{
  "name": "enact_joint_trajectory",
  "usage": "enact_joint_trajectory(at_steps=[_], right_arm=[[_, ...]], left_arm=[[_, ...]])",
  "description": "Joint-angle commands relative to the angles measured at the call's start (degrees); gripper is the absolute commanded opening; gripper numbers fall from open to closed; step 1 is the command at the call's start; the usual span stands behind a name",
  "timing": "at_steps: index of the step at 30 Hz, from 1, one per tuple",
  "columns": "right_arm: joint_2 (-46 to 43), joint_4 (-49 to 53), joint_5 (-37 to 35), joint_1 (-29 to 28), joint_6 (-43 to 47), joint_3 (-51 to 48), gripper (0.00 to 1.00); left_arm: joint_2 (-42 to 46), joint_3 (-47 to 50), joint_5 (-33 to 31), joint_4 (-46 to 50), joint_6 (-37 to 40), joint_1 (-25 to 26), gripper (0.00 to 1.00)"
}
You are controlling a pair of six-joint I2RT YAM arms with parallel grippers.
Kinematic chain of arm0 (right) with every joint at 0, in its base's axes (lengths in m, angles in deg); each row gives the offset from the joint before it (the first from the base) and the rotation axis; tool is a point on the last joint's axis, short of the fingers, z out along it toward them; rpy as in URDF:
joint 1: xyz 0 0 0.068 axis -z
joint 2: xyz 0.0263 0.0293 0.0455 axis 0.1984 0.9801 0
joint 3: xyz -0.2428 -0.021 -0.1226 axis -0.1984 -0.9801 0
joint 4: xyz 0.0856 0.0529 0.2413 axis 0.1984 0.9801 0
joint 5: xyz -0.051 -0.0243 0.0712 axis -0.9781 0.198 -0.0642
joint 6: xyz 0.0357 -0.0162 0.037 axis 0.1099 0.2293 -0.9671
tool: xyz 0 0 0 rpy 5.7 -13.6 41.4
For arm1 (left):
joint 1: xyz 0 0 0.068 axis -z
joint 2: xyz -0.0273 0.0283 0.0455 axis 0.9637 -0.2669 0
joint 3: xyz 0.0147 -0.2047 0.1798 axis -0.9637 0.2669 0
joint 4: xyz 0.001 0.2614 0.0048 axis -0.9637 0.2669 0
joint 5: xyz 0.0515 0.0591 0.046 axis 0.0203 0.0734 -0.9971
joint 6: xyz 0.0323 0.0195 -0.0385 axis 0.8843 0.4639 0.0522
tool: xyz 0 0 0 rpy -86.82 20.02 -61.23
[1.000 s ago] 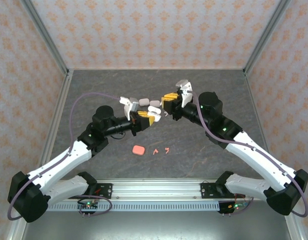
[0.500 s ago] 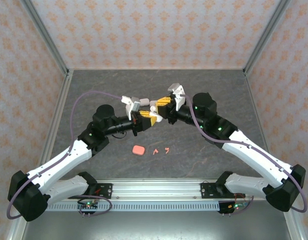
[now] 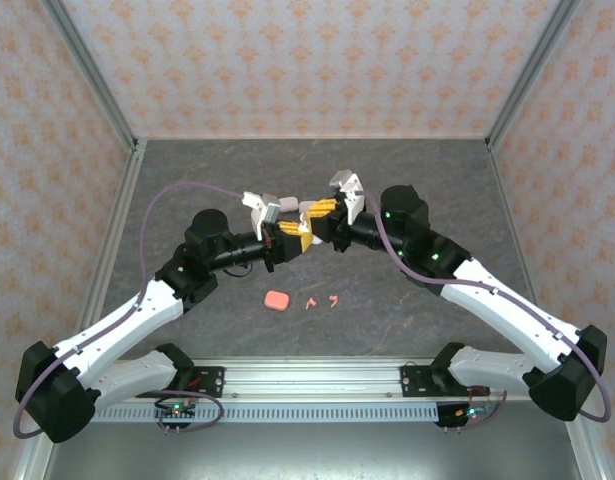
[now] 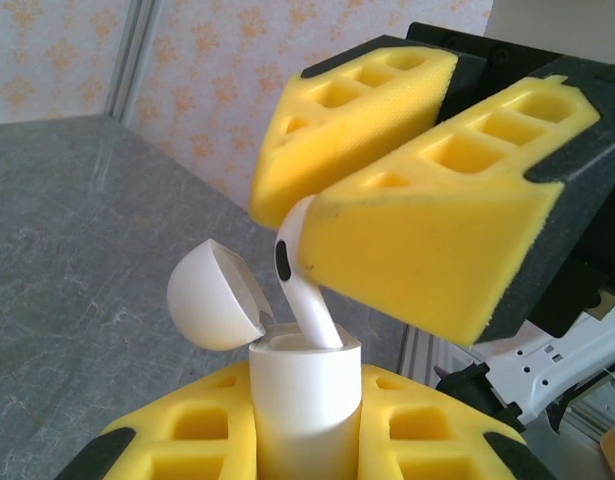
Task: Insert the wireless bluetooth earbuds into the charging case
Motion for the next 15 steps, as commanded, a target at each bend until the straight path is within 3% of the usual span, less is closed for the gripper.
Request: enact_joint_trajectory(at_steps=[1,8,15], right_arm=[[0.6,0.7,4.2,-0.4,-1.1,-0.3,0.21],[1.2,0.9,5.2,-0.4,-2.4,0.2,0.22],[1.5,2.4,5.8,-0.4,-3.6,2.9,0.33]], left_arm=[[1.2,-1.7,0.8,-2.7,0.8,0.5,0.00],[1.9,-1.4,0.9,-2.9,1.1,0.5,0.00],[3.1,-0.2,0.6,-3.6,1.2,0.6,0.00]])
